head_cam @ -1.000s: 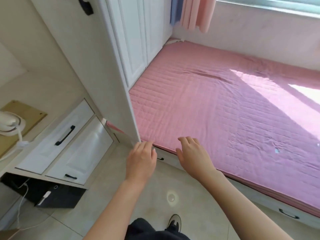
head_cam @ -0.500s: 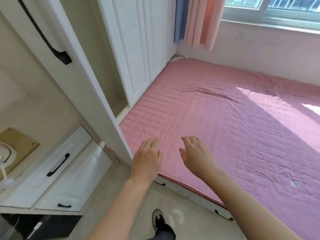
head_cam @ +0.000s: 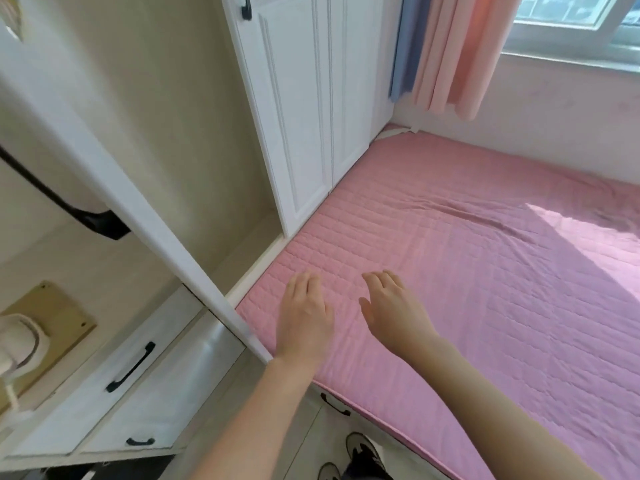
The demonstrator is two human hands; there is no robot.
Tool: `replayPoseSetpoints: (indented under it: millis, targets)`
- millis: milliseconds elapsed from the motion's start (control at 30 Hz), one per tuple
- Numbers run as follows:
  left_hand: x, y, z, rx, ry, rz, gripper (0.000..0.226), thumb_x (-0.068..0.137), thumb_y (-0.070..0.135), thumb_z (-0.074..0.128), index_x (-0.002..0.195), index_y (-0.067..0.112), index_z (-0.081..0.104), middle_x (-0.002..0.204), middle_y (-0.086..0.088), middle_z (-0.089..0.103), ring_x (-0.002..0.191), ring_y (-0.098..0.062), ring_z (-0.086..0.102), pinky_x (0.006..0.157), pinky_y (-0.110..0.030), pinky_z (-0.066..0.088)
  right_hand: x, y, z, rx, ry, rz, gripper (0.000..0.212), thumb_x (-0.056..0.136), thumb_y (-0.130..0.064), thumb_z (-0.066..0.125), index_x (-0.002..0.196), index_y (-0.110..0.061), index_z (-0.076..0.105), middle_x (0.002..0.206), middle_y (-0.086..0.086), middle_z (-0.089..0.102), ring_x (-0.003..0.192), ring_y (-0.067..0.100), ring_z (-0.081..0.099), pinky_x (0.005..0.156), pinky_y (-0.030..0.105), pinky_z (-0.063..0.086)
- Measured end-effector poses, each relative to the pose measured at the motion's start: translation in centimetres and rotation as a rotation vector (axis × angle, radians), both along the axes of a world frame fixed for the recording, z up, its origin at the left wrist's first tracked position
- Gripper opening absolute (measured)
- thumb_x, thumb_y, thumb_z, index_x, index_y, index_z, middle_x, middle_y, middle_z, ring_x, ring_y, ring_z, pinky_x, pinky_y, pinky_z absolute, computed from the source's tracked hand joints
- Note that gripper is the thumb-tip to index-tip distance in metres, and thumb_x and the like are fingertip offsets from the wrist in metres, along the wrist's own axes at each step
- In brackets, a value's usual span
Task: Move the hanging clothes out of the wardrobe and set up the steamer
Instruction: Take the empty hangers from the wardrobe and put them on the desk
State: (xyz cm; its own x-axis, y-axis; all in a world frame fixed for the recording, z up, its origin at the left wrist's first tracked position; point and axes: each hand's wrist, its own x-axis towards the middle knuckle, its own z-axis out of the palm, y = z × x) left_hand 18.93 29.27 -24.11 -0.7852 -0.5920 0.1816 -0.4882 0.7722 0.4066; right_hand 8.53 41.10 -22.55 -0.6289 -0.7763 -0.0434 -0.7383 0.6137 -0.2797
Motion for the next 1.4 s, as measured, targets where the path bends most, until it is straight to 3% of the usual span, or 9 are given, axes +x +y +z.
replayPoseSetpoints:
  millis: [133, 267, 533, 633, 767, 967, 1167, 1400]
  targets:
    - [-2.5, -2.6, 0.7, -0.044, -0.007, 0.151, 0.043, 0.086, 0.005, 0.055, 0.128, 0.001, 0.052, 0.134, -0.015, 0.054, 0.131, -0.033, 0.043, 0.110, -0.043, 0.036, -3.4, -3.6, 0.3, -0.024, 0.013, 0.099, 0.040, 0.099, -0.028, 0.044, 0.133, -0.007, 0.043, 0.135, 0.008, 0.049, 0.131, 0.027, 0.038, 0.106, 0.035, 0.037]
    - [-5.6, -5.5, 1.9, -0.096, 0.033, 0.282, 0.044, 0.080, 0.003, 0.062, 0.124, 0.002, 0.056, 0.127, -0.013, 0.060, 0.125, -0.035, 0.050, 0.101, -0.046, 0.043, -7.0, -8.2, 1.2, -0.052, 0.013, 0.220, 0.045, 0.100, -0.029, 0.041, 0.139, -0.008, 0.036, 0.141, 0.007, 0.044, 0.139, 0.026, 0.029, 0.111, 0.032, 0.030]
    - [-10.2, -12.4, 5.3, -0.172, 0.100, 0.560, 0.040, 0.086, 0.008, 0.059, 0.126, 0.004, 0.056, 0.127, -0.010, 0.060, 0.124, -0.031, 0.051, 0.100, -0.043, 0.046, -13.7, -17.5, 4.8, -0.196, 0.033, 0.475, 0.044, 0.099, -0.024, 0.042, 0.139, -0.006, 0.038, 0.140, 0.007, 0.046, 0.139, 0.024, 0.030, 0.111, 0.033, 0.033]
    - [-11.1, -15.4, 7.0, -0.211, 0.130, 0.634, 0.038, 0.086, 0.006, 0.058, 0.123, 0.003, 0.056, 0.122, -0.012, 0.062, 0.119, -0.032, 0.053, 0.094, -0.045, 0.049, -15.3, -20.9, 6.3, -0.240, 0.066, 0.570, 0.042, 0.099, -0.024, 0.044, 0.137, -0.006, 0.042, 0.136, 0.007, 0.051, 0.133, 0.025, 0.038, 0.107, 0.034, 0.038]
    - [-11.9, -19.4, 9.9, -0.286, 0.160, 0.721, 0.036, 0.085, 0.005, 0.057, 0.120, 0.004, 0.056, 0.111, -0.010, 0.063, 0.111, -0.030, 0.055, 0.083, -0.042, 0.051, -16.4, -25.7, 8.5, -0.305, 0.078, 0.655, 0.043, 0.099, -0.025, 0.044, 0.138, -0.008, 0.041, 0.137, 0.007, 0.051, 0.138, 0.025, 0.034, 0.106, 0.032, 0.036]
    - [-11.9, -25.0, 14.1, -0.343, 0.203, 0.793, 0.038, 0.086, 0.002, 0.053, 0.124, 0.001, 0.053, 0.117, -0.014, 0.061, 0.121, -0.033, 0.048, 0.089, -0.045, 0.050, -16.7, -32.5, 12.7, -0.396, 0.115, 0.752, 0.038, 0.098, -0.023, 0.042, 0.132, -0.007, 0.046, 0.128, 0.008, 0.055, 0.128, 0.025, 0.043, 0.098, 0.031, 0.041]
    - [-11.2, -31.0, 19.5, -0.465, 0.232, 0.875, 0.041, 0.082, -0.001, 0.054, 0.123, -0.003, 0.052, 0.114, -0.019, 0.061, 0.118, -0.036, 0.048, 0.087, -0.045, 0.050, -16.0, -38.5, 17.5, -0.454, 0.074, 0.807, 0.038, 0.098, -0.023, 0.041, 0.133, -0.008, 0.045, 0.127, 0.008, 0.055, 0.121, 0.026, 0.047, 0.092, 0.037, 0.049]
    - [-10.2, -37.0, 25.5, -0.628, 0.203, 0.932, 0.041, 0.079, -0.003, 0.055, 0.119, -0.006, 0.052, 0.116, -0.023, 0.058, 0.117, -0.039, 0.047, 0.094, -0.045, 0.045, -14.5, -44.6, 21.3, -0.447, 0.070, 0.855, 0.037, 0.097, -0.022, 0.042, 0.130, -0.007, 0.046, 0.123, 0.011, 0.056, 0.118, 0.030, 0.047, 0.084, 0.037, 0.047]
